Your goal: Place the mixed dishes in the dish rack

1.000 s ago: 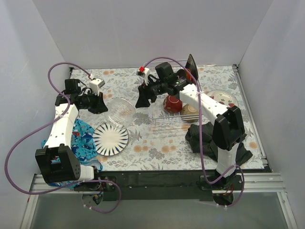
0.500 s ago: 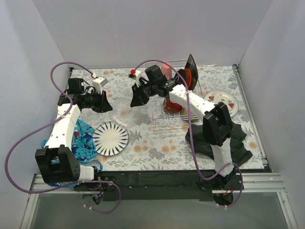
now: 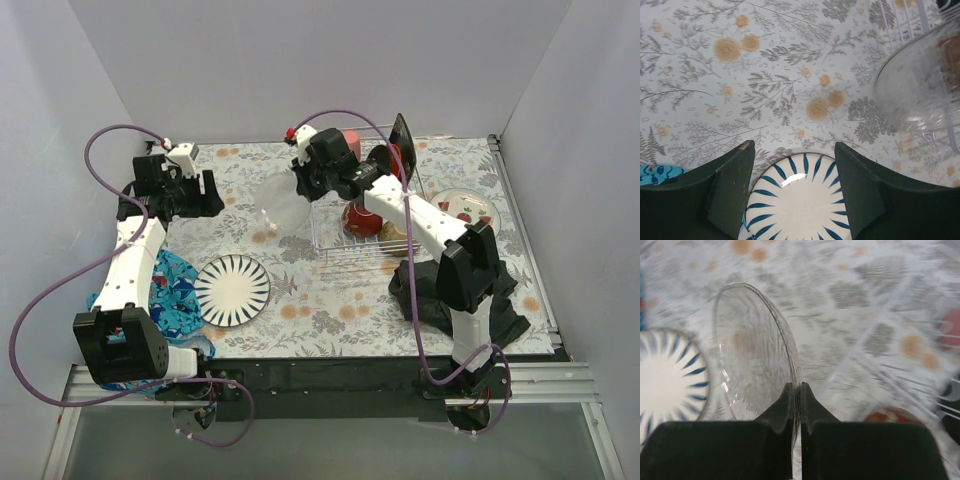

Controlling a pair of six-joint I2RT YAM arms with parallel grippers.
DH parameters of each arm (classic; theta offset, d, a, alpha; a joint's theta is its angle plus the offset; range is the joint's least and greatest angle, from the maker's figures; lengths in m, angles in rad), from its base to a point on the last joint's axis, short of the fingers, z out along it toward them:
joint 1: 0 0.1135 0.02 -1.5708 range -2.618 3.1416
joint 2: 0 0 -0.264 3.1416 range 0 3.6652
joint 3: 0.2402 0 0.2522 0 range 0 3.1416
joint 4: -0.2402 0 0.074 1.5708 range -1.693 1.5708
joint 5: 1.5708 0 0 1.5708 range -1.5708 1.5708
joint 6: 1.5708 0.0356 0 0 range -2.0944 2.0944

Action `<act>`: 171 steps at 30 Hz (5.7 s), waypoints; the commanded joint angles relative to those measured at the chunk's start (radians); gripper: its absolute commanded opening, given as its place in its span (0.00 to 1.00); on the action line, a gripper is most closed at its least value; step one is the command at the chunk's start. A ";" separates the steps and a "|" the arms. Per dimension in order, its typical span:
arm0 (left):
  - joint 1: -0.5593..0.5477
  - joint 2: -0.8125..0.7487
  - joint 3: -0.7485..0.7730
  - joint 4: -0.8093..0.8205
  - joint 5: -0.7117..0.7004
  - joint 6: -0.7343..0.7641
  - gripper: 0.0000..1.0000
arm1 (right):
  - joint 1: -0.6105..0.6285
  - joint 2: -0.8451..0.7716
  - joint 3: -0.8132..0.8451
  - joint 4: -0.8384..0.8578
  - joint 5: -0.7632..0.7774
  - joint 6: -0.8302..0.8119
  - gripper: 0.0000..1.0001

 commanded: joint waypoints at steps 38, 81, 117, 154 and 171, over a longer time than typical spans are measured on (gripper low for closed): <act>0.014 0.005 -0.097 0.043 -0.062 -0.069 0.66 | -0.200 0.041 -0.028 0.195 1.060 -0.131 0.01; 0.015 0.080 -0.065 0.075 0.033 -0.129 0.70 | -0.646 -0.474 -0.432 -0.153 0.295 0.101 0.81; 0.015 0.123 -0.120 0.070 0.090 -0.152 0.77 | -1.096 -0.051 -0.390 -0.115 0.055 0.231 0.46; 0.014 0.060 -0.126 0.101 0.127 -0.190 0.77 | -0.365 -0.338 -0.119 0.066 0.750 -0.017 0.01; 0.014 -0.034 -0.189 0.086 0.113 -0.190 0.78 | -0.194 -0.091 0.022 0.020 1.003 0.075 0.01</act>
